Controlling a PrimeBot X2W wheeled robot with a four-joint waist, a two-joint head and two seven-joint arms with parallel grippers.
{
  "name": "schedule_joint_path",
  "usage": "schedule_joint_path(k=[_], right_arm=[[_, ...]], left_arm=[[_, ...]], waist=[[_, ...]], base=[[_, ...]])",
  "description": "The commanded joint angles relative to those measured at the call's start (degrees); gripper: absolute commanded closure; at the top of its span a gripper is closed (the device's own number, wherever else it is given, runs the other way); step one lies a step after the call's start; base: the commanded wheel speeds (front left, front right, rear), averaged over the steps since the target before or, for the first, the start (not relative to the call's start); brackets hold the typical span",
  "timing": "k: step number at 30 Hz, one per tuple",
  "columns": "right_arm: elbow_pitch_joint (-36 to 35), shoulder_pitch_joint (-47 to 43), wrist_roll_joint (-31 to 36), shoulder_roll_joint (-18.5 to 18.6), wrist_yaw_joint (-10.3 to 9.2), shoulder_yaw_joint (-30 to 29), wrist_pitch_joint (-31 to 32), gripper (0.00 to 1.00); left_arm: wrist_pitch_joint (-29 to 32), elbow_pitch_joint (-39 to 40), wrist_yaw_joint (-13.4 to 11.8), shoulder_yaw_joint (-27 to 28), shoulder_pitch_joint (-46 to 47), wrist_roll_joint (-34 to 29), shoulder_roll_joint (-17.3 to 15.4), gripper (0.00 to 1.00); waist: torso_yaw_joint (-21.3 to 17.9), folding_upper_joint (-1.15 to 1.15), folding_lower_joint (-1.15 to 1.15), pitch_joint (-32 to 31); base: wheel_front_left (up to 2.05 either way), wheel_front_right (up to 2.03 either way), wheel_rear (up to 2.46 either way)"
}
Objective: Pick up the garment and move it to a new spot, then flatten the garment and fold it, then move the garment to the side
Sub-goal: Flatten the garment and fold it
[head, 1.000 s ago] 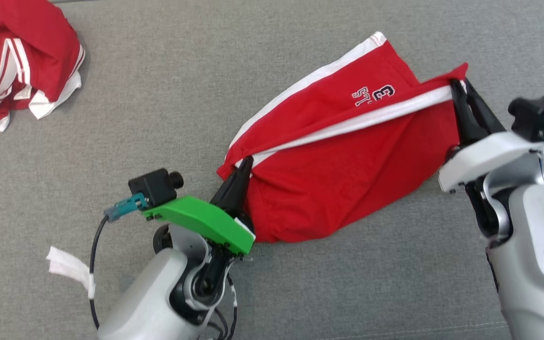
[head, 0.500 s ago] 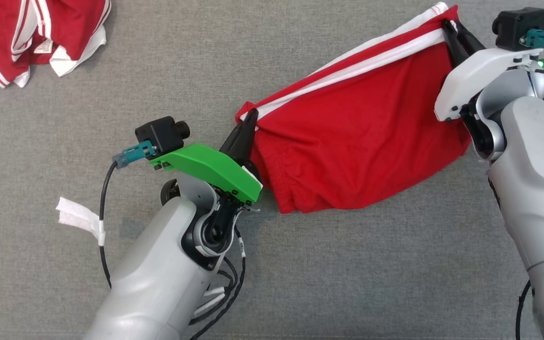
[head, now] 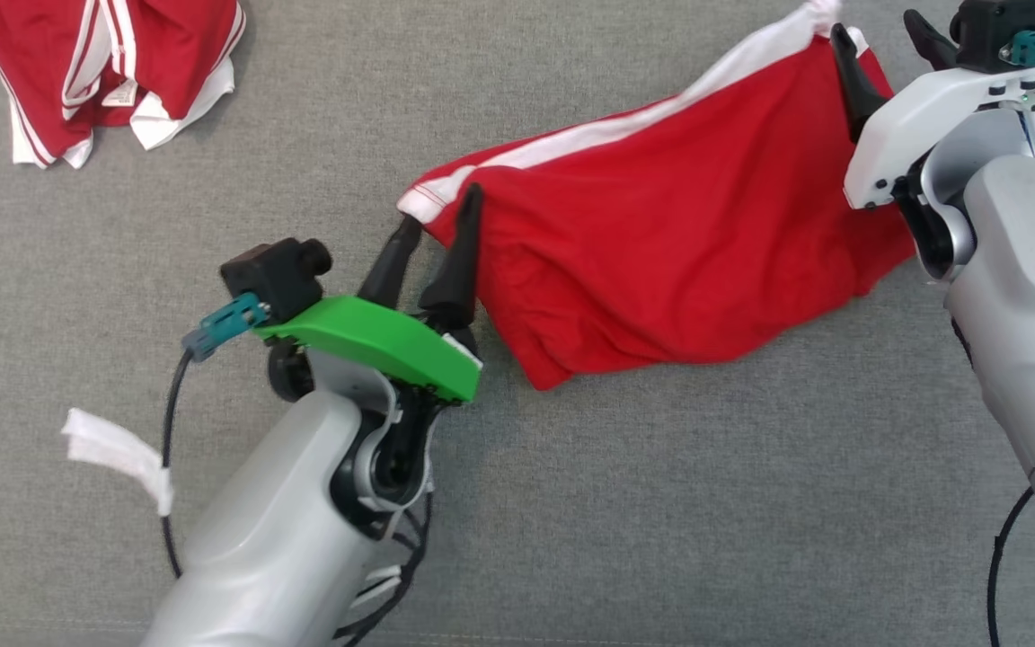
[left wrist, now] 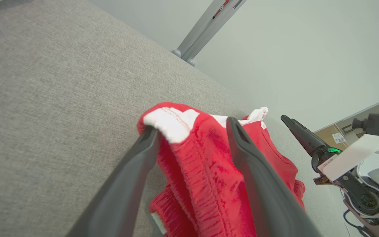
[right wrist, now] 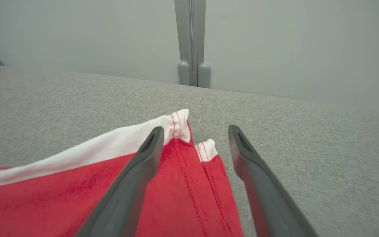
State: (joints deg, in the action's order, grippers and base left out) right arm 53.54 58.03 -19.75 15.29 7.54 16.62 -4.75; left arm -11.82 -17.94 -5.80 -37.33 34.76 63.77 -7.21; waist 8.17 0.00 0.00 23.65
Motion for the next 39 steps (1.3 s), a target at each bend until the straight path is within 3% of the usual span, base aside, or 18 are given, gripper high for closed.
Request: schedule_joint_path(k=[1,8,20,31,39], right_arm=[[0.85,0.72,-0.74,0.96,-0.1,0.34,-0.62,0.0],[3.05,-0.6,-4.05,4.79,-0.1,2.9,-0.88,0.0],[2.83,-3.3,-8.7,5.62,-0.1,6.76,0.6,0.0],[2.58,-7.38,-13.96,3.59,-0.1,10.55,1.77,0.0],[5.31,-7.78,-15.56,1.49,-0.1,12.61,2.16,0.0]], left_arm=[[-1.17,1.12,-0.57,0.41,-1.08,-1.96,-1.52,0.0],[-1.83,6.39,-2.59,0.24,-7.51,-4.87,-4.64,0.0],[-2.73,9.32,-5.51,2.04,-10.17,-8.6,-7.48,0.0],[-3.37,12.26,-7.5,8.75,-14.19,-15.23,-6.22,0.0],[-3.32,13.11,-6.37,13.78,-17.34,-18.3,-4.62,0.0]], waist=[[-0.13,0.0,0.0,-1.11],[0.01,0.0,0.0,-5.07],[-0.52,0.0,0.0,-7.53],[0.76,0.0,0.0,-6.89],[1.33,0.0,0.0,-5.96]], base=[[0.0,0.0,0.0],[0.0,0.0,0.0],[0.0,0.0,0.0],[0.0,0.0,0.0],[0.0,0.0,0.0]])
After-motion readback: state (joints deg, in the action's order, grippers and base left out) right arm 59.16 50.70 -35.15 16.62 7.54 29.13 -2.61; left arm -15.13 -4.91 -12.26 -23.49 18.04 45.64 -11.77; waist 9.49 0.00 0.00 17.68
